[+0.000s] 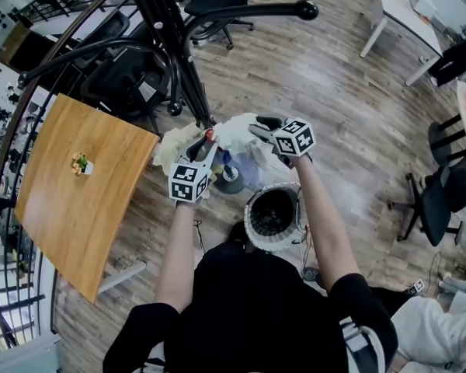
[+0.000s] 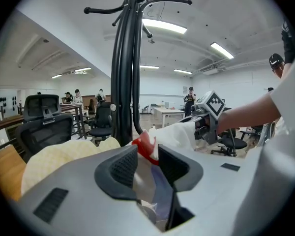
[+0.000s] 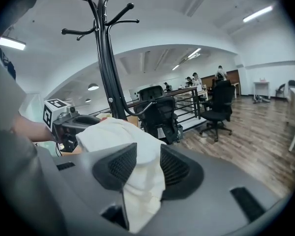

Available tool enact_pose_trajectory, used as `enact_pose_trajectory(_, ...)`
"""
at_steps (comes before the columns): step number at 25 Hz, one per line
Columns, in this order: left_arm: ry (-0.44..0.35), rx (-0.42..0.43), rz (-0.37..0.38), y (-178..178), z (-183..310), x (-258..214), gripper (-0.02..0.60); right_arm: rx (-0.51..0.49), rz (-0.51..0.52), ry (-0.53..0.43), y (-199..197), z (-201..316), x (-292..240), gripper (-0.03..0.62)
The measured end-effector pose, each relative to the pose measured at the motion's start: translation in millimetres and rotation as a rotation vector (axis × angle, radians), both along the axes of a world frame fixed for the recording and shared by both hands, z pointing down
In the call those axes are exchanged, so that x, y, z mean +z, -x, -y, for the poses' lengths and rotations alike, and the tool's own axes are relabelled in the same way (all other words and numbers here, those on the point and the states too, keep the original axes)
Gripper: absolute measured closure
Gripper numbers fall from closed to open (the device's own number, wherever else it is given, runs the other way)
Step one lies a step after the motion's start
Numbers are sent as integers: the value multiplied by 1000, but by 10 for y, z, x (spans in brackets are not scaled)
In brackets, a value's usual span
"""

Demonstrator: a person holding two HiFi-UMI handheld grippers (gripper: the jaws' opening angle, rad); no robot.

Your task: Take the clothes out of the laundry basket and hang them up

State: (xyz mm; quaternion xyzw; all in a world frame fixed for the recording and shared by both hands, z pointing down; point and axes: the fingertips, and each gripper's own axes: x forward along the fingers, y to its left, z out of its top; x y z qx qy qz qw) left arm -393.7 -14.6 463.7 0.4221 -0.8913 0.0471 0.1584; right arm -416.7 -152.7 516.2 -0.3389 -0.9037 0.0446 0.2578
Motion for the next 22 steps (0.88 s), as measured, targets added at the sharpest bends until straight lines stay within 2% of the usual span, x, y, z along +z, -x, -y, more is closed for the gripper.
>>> enact_pose_trajectory(2, 8, -4, 1, -16, 5, 17, 420, 7, -5, -1, -42, 51, 22, 433)
enact_pose_trajectory(4, 13, -7, 0, -22, -4, 33, 405, 8, -9, 1, -68, 57, 35, 433)
enact_pose_trajectory(13, 13, -7, -3, -145, -34, 4, 403, 22, -3, 9, -231, 56, 3, 436)
enact_pose_trajectory(22, 16, 32, -11, -454, 26, 13, 403, 55, 33, 10, -712, 95, -49, 457)
